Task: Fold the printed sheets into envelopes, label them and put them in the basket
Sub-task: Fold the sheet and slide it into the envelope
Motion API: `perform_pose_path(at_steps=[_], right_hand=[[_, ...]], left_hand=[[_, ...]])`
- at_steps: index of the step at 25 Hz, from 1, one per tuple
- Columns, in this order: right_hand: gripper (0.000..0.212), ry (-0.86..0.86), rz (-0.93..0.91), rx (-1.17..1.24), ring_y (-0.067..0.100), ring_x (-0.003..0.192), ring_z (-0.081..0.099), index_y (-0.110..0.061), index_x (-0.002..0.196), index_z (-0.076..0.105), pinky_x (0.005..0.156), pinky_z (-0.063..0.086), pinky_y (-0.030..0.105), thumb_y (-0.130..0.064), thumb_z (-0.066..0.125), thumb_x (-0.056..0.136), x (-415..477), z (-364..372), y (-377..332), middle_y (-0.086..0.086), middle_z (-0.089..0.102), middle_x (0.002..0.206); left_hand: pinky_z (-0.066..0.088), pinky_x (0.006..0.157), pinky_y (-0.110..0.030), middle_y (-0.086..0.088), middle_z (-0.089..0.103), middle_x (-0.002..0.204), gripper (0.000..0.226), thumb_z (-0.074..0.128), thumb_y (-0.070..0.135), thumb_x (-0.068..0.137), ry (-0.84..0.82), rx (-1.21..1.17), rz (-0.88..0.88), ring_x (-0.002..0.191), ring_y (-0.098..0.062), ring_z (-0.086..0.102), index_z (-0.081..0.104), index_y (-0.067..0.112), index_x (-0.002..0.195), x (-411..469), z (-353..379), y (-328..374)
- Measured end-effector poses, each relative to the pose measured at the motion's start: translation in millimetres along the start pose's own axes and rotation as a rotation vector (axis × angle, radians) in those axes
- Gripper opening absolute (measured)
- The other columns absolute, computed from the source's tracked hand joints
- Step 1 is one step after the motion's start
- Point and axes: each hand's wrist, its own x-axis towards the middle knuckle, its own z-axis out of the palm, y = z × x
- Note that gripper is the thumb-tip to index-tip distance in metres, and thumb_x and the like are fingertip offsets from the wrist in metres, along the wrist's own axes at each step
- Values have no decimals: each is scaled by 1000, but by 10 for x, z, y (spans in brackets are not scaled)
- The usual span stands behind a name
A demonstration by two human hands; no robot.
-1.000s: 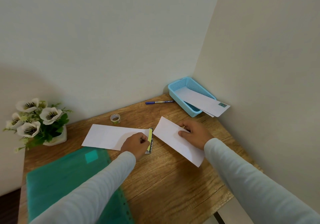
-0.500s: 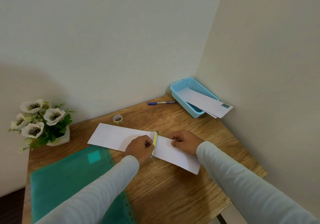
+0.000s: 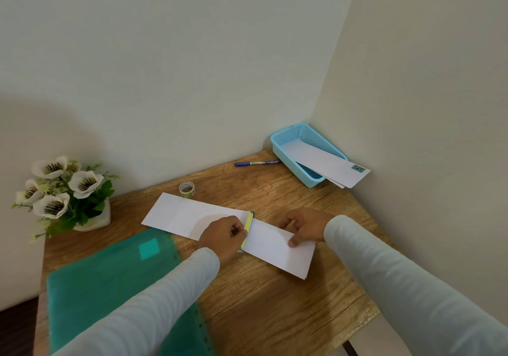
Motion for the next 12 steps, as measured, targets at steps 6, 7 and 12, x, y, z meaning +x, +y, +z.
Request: perform_pose_path(at_steps=[6, 7, 12], right_hand=[[45, 213, -150, 271, 18, 110, 60, -30, 124, 65, 73, 47, 23, -12, 80, 85, 82, 172, -175, -2, 61, 117], [45, 222, -164, 290, 20, 111, 60, -30, 124, 64, 77, 50, 26, -11, 79, 86, 101, 209, -212, -1, 62, 119], [52, 104, -75, 195, 24, 112, 65, -26, 131, 60, 89, 60, 36, -14, 81, 85, 72, 161, -119, 1, 64, 127]], left_hand=[[55, 79, -34, 13, 65, 88, 15, 65, 33, 94, -49, -15, 81, 84, -9, 60, 60, 33, 80, -35, 81, 86], [55, 78, -34, 13, 65, 87, 15, 65, 33, 93, -44, -16, 86, 83, -7, 59, 60, 33, 79, -39, 84, 89], [55, 81, -35, 14, 65, 86, 16, 65, 32, 93, 3, -23, 40, 82, -6, 59, 60, 33, 78, -16, 31, 12]])
